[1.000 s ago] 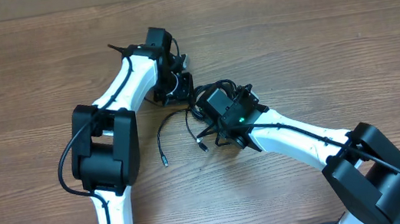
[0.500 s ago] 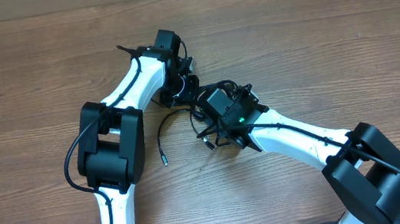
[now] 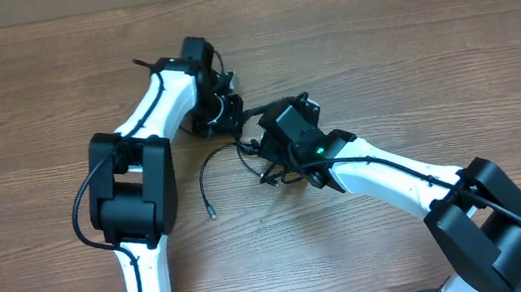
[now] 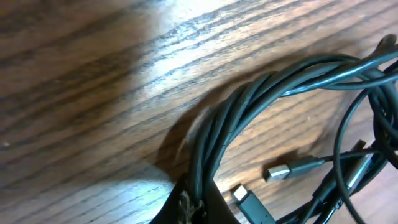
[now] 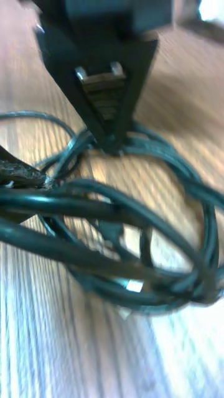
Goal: Untangle cables
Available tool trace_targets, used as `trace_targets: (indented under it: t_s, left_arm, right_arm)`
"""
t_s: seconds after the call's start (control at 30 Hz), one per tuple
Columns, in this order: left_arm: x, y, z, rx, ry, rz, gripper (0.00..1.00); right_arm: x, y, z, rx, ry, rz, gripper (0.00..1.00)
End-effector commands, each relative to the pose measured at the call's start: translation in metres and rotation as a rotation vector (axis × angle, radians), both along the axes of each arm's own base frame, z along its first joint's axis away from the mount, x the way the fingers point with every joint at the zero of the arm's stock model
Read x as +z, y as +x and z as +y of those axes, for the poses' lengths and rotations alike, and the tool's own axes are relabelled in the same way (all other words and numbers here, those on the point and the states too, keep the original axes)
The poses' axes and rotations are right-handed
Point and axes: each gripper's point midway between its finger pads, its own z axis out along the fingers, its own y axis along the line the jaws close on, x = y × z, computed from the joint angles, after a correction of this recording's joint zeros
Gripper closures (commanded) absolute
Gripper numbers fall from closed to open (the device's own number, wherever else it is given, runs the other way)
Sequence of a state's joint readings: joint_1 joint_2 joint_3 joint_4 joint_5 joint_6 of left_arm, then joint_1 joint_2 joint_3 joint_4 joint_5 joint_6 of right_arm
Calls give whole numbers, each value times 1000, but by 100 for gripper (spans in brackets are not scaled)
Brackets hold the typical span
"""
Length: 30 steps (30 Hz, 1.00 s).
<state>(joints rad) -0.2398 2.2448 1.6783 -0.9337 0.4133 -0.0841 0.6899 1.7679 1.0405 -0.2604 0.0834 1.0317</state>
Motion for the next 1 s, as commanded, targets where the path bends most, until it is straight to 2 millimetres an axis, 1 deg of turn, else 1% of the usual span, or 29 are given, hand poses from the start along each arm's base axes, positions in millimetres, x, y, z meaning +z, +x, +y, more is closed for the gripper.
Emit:
trace_targets:
  t_s: [0.0,0.1,0.23,0.33,0.47,0.6,0.7,0.77,0.87,0.97]
  left_arm:
    - [10,1,-16,-97,-157,-17,96]
    - [18,0,-21,-119,-240,-21,96]
    - [27,-3,-23,-166,-327,-34,96]
    - [35,-5,-25,-196,-390,-49,96]
    - [44,-7,-28,-228,-466,-68,96]
    - [46,-7,-27,-231,-480,-73,96]
    - [46,-7,-27,-231,-480,-73,96]
    - [46,-7,-27,-231,-480,-73,96]
    - [46,-7,-27,-231,-478,-73,96]
    - [44,-6,-26,-232,-464,-74,96]
  right_arm:
    - [36,4,7,85,35,-93,96]
    - [45,4,7,85,47,-110,96]
    - [50,5,7,91,57,-117,96]
    - [54,6,10,119,120,-97,96]
    - [66,13,12,175,265,-62,96]
    - [89,18,8,266,455,-36,96]
    - [105,22,-4,313,563,-23,96]
    - [111,25,-18,324,618,-7,96]
    - [111,30,-40,293,656,25,96]
    - [104,33,-63,228,662,73,96]
